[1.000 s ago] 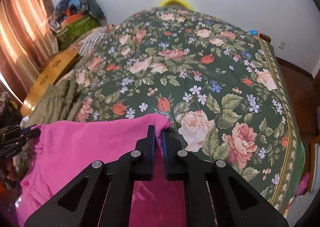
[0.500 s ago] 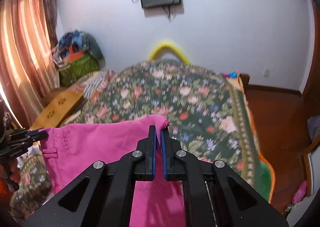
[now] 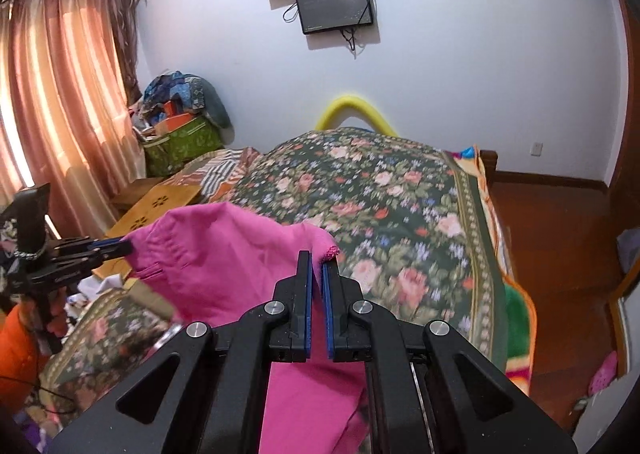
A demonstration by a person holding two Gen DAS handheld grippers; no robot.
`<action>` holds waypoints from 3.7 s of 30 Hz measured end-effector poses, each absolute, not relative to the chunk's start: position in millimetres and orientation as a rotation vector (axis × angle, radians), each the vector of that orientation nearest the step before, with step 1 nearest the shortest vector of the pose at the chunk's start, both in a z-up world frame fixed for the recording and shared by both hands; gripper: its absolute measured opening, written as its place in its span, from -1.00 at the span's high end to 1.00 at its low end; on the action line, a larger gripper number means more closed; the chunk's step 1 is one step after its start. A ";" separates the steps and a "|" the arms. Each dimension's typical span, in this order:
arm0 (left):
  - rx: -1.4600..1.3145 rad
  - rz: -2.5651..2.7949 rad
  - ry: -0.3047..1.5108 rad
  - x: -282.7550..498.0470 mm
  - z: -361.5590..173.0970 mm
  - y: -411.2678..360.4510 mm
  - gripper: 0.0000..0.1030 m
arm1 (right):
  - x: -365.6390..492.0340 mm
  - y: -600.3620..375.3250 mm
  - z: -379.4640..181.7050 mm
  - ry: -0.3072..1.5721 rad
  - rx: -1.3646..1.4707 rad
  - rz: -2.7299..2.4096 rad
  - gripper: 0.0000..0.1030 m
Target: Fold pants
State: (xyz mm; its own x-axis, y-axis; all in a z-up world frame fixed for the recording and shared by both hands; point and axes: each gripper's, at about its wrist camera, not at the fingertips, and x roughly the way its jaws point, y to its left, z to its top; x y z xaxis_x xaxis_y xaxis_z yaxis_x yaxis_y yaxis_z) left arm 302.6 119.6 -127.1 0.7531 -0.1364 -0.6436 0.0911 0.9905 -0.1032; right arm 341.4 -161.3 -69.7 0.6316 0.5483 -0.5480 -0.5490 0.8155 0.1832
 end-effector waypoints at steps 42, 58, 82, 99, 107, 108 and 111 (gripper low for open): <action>-0.091 -0.055 0.966 122.1 -244.8 117.3 0.79 | 179.6 -204.7 -196.7 1.005 0.023 0.554 0.81; -0.032 -0.186 0.865 174.9 -200.9 61.4 0.59 | 191.0 -192.6 -144.5 0.850 0.016 0.543 0.29; -0.086 -0.229 0.981 159.4 -229.0 44.0 0.49 | 189.9 -189.3 -214.7 1.089 -0.005 0.591 0.11; -0.193 -0.014 0.890 268.8 -193.8 140.1 -0.19 | 271.2 -203.3 -153.7 0.849 -0.021 0.473 0.05; -0.288 -0.010 1.021 317.0 -244.9 159.9 -0.19 | 332.5 -199.4 -191.9 0.927 0.021 0.441 0.05; -0.305 -0.016 1.034 320.6 -251.2 161.6 -0.19 | 341.6 -199.1 -198.9 0.943 0.035 0.438 0.05; -0.342 -0.040 1.063 326.6 -265.6 163.1 -0.19 | 362.2 -199.0 -216.3 0.973 0.064 0.441 0.05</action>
State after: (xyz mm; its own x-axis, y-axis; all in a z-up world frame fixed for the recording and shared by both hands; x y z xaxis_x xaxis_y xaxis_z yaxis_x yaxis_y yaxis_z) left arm 326.6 163.1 -265.6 0.4903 -0.1962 -0.8492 -0.1313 0.9466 -0.2945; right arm 362.2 -199.0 -216.3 0.4817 0.3895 -0.7850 -0.3329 0.9100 0.2472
